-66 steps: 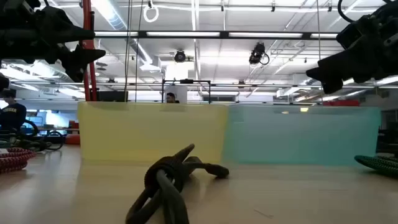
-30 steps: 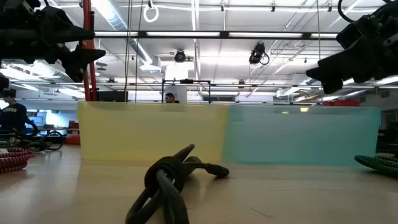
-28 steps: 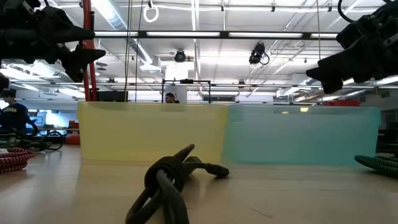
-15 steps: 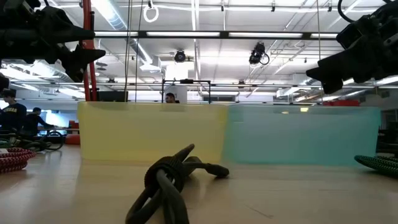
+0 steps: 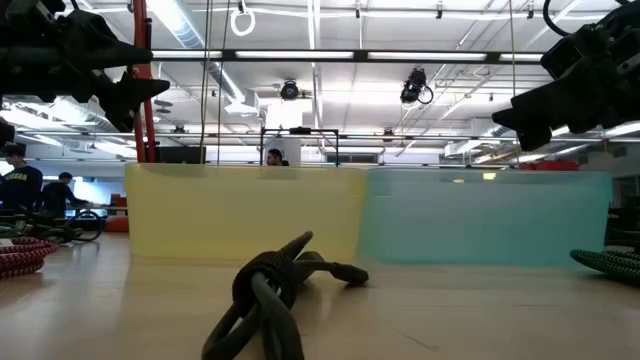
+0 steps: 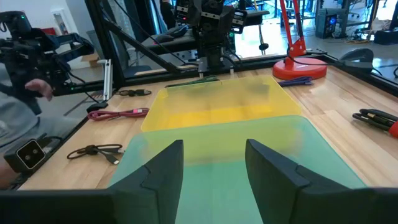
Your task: Pick & Place USB Port
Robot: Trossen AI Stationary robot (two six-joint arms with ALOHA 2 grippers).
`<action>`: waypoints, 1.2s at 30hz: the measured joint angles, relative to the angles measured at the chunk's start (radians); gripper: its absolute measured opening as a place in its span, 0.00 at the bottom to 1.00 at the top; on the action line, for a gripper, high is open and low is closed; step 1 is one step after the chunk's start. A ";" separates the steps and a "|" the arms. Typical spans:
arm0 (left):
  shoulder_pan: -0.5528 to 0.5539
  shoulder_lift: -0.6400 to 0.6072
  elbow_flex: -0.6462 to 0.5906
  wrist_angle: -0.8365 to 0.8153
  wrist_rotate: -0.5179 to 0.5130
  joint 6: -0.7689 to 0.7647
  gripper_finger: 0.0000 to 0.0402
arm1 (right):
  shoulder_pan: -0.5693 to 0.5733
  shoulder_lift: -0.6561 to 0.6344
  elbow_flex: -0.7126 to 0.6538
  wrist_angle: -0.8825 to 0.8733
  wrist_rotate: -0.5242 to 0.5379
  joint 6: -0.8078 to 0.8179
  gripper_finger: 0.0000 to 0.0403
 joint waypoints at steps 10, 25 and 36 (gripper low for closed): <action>0.000 0.000 0.000 0.000 0.000 0.000 0.55 | 0.000 0.000 0.000 0.000 0.000 0.000 0.43; 0.000 0.000 0.000 0.042 -0.051 -0.025 0.55 | 0.000 0.000 0.000 0.000 0.000 0.000 0.43; 0.000 0.000 0.000 0.071 -0.147 -0.027 0.55 | 0.000 0.000 0.000 0.187 0.054 0.205 0.43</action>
